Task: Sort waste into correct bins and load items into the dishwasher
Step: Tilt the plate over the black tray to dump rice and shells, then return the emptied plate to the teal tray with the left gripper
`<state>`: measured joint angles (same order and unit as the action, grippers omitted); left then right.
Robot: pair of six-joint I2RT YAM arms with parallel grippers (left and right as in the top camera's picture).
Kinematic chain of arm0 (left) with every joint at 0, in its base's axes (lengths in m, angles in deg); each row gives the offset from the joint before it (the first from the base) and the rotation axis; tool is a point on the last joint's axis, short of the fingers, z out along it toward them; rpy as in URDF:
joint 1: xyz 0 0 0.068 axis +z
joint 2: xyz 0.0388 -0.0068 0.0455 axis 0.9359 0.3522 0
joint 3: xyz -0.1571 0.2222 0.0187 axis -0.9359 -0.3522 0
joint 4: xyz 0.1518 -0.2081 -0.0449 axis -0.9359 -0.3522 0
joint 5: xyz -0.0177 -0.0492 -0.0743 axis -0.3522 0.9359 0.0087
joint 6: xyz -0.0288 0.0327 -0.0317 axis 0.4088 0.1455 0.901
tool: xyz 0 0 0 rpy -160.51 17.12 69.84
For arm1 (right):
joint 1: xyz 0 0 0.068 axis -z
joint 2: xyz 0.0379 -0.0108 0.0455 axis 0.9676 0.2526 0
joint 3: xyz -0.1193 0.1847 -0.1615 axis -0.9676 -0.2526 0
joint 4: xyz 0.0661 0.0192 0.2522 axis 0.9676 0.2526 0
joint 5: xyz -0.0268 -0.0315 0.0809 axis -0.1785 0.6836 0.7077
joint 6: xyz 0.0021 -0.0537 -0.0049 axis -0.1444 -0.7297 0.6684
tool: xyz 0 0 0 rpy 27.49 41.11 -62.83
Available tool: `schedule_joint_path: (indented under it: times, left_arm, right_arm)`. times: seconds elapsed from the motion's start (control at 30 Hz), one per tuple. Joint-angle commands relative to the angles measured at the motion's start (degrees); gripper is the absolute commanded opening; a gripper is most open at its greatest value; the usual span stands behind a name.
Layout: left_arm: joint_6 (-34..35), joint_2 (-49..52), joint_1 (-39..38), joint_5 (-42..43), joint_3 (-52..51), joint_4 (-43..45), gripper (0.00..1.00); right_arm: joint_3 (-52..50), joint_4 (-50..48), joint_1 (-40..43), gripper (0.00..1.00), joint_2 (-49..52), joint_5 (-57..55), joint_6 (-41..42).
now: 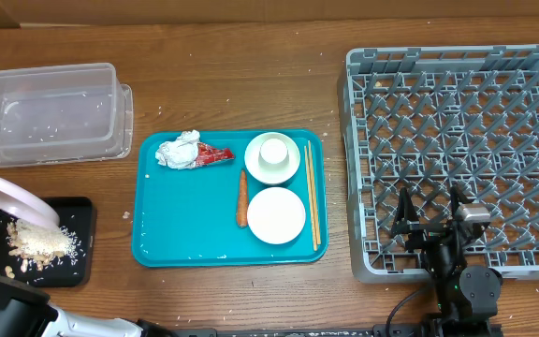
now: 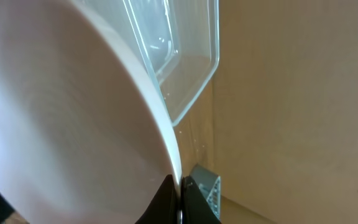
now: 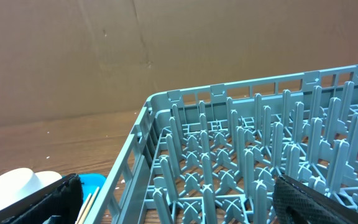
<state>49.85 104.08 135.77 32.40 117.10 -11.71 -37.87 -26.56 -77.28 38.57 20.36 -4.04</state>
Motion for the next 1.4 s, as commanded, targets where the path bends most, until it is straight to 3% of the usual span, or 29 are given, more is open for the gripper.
schedule_joint_path:
  times: [0.0, 0.43, 0.73, 0.87, 1.0, 1.2, 1.37]
  left_arm:
    - [-1.18, 0.50, 0.20, 1.84, 1.49, -2.43, 0.04]
    - [-2.05, -3.26, -1.57, -1.36, 2.80, -6.12, 0.04]
    - [3.28, -14.60, -11.30, -16.85, 4.72, -6.34, 0.04]
    - [4.63, -19.45, -21.00, -24.15, 4.72, -7.28, 0.04]
    - [6.64, -21.46, -35.47, -32.30, 4.70, -8.48, 0.04]
    - [16.63, -20.31, -57.53, -49.05, 1.81, -8.83, 0.04]
    - [22.45, -17.88, -71.08, -54.29, -3.17, -6.47, 0.04]
  right_arm:
    - [-0.59, -0.33, 0.04, 1.00, -0.68, -0.33, -0.37]
    - [-0.59, -0.33, 0.04, 1.00, -0.68, -0.33, -0.37]
    - [-0.59, -0.33, 0.04, 1.00, -0.68, -0.33, -0.37]
    - [-0.59, -0.33, 0.04, 1.00, -0.68, -0.33, -0.37]
    - [-0.59, -0.33, 0.04, 1.00, -0.68, -0.33, -0.37]
    - [-0.59, -0.33, 0.04, 1.00, -0.68, -0.33, -0.37]
    - [-0.59, -0.33, 0.04, 1.00, -0.68, -0.33, -0.37]
